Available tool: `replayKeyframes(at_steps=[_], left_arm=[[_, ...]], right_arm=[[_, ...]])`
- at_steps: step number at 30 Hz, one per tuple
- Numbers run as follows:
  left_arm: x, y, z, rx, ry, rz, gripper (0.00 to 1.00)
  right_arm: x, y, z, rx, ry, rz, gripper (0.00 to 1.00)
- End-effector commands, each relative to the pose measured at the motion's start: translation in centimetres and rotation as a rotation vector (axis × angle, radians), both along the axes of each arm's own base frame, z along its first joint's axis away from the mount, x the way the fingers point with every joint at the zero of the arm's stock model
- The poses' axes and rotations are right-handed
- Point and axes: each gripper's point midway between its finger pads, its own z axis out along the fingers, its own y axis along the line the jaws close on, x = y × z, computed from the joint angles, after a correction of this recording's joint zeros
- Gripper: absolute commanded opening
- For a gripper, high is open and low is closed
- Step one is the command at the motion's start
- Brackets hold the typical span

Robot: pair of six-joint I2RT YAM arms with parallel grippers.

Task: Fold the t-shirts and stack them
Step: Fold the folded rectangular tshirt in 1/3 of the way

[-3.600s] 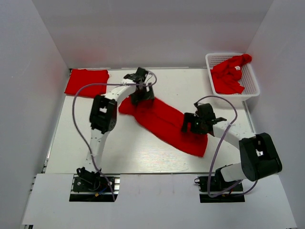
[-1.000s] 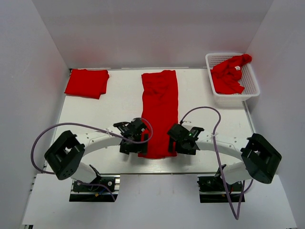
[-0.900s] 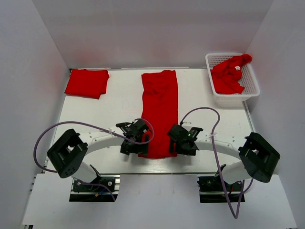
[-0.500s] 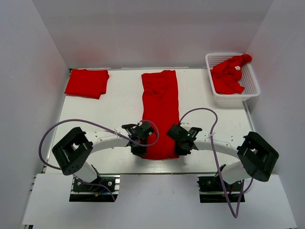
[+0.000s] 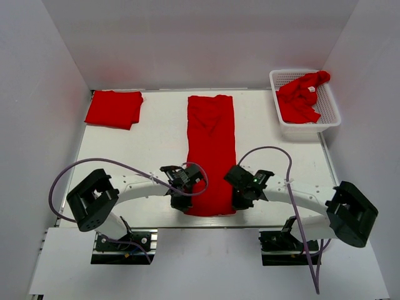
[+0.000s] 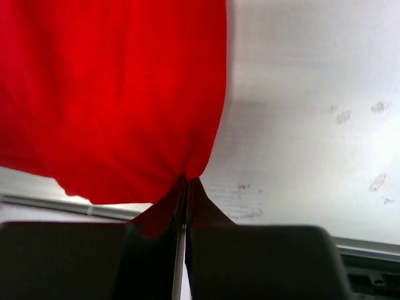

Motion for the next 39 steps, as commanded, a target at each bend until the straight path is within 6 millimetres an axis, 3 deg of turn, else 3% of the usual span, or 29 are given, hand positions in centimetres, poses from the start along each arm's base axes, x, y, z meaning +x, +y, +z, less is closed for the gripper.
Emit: replayKeyframes(at_steps=[1,7,14,22,31,39], left_arm=[[-0.8,0.4,1.4,-0.011,0.011,0.013,0.00],[1.8,-1.6,4.7,-0.056,-0.087,0.027,0.00],[7.3,-1.3,7.9,0.045,-0.225,0.134,0.00],[12.3,-1.4,7.5,0.059,-0.238,0.165,0.00],[20.1,-0.8,10.0,0.031,-0.361,0.234,0.00],[25.1,-0.2,10.6,0.064,-0.407,0.225,0.00]], right_arm=[[-1.4,-0.8,0.5,0.010,0.031,-0.013,0.00],[-0.1,-0.5,1.6,0.006,-0.018,0.000,0.00],[4.2,-0.4,4.0,-0.074,-0.155,-0.017,0.00],[10.4,-0.5,6.3,-0.111,-0.267,-0.038,0.00],[18.4,0.6,8.8,-0.129,-0.364,0.005,0.00],[23.5,0.3,9.4,-0.125,-0.391,0.048,0.00]])
